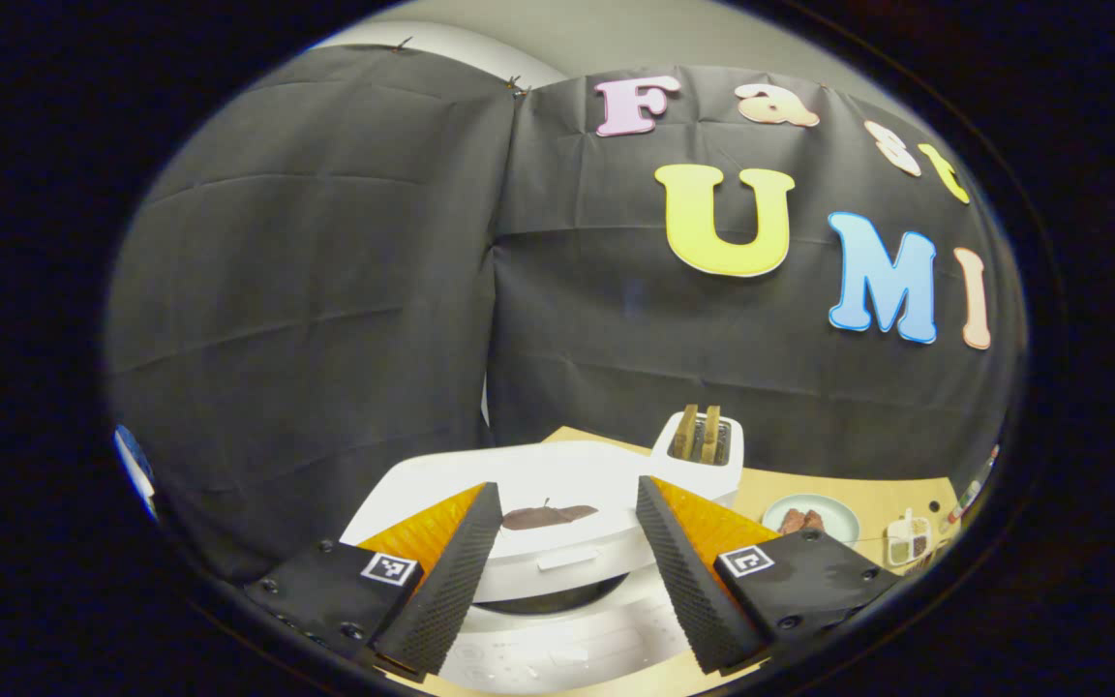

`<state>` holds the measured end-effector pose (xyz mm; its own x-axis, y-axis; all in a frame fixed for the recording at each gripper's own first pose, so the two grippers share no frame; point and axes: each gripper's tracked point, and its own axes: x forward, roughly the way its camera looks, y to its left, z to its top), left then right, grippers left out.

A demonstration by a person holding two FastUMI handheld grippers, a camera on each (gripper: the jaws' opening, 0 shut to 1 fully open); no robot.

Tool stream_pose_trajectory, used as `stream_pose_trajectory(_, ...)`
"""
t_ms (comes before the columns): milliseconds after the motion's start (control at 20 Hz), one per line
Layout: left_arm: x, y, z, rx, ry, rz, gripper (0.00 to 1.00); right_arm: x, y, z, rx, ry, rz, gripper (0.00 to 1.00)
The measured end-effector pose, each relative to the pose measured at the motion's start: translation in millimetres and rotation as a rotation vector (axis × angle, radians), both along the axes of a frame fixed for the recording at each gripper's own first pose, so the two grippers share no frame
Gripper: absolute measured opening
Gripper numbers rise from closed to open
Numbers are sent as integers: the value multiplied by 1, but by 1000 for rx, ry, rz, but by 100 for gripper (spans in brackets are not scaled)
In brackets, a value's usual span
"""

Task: Close the left gripper, press the button to open the rice cooker; take a wooden spoon from the chopstick holder with the right hand, scoop a spoonful of rice and pour it into the rice cooker, then put the wooden spoon back into the chopstick holder.

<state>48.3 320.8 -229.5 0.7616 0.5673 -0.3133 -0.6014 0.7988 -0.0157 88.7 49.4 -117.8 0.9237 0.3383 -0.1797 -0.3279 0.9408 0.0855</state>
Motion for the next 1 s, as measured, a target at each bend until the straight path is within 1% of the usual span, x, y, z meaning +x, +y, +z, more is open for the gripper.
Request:
stream_pose_trajectory(100, -2, -1, -13, -6, 33, -10, 97, 0, 2, -4, -3, 7, 4, 98)
stream_pose_trajectory(150, -3, -1, -15, -10, 36, -9, 91, 0, 2, -5, -5, 10, 4, 98)
stream_pose_trajectory(200, -5, -3, -16, -11, 39, -8, 100, 0, 3, -5, -2, 11, 5, 98)
stream_pose_trajectory(450, -7, -4, -27, -12, 65, -5, 100, 0, 4, -3, 3, 5, 4, 98)
stream_pose_trajectory(500, -7, -5, -30, -13, 70, -5, 98, 0, 4, -4, 4, 4, 2, 98)
stream_pose_trajectory(550, -8, -5, -32, -14, 75, -6, 100, 0, 3, -4, 5, 5, -2, 98)
stream_pose_trajectory(650, -10, -6, -38, -19, 87, -7, 100, -1, 0, -4, 8, 7, -10, 98)
stream_pose_trajectory(700, -11, -6, -41, -24, 93, -8, 98, 0, -1, -4, 9, 6, -14, 98)
stream_pose_trajectory(800, -13, -8, -46, -26, 109, -16, 96, 0, -3, -5, 5, 8, -22, 98)
stream_pose_trajectory(850, -13, -9, -47, -27, 120, -21, 100, 0, -4, -6, 6, 9, -25, 98)
stream_pose_trajectory(900, -14, -9, -50, -25, 130, -23, 100, 0, -5, -6, 8, 11, -29, 98)
stream_pose_trajectory(950, -13, -9, -51, -10, 132, -27, 97, 0, -6, -6, 12, 13, -33, 98)
stream_pose_trajectory(1000, -15, -9, -58, -8, 140, -28, 97, -2, -7, -6, 18, 16, -36, 98)
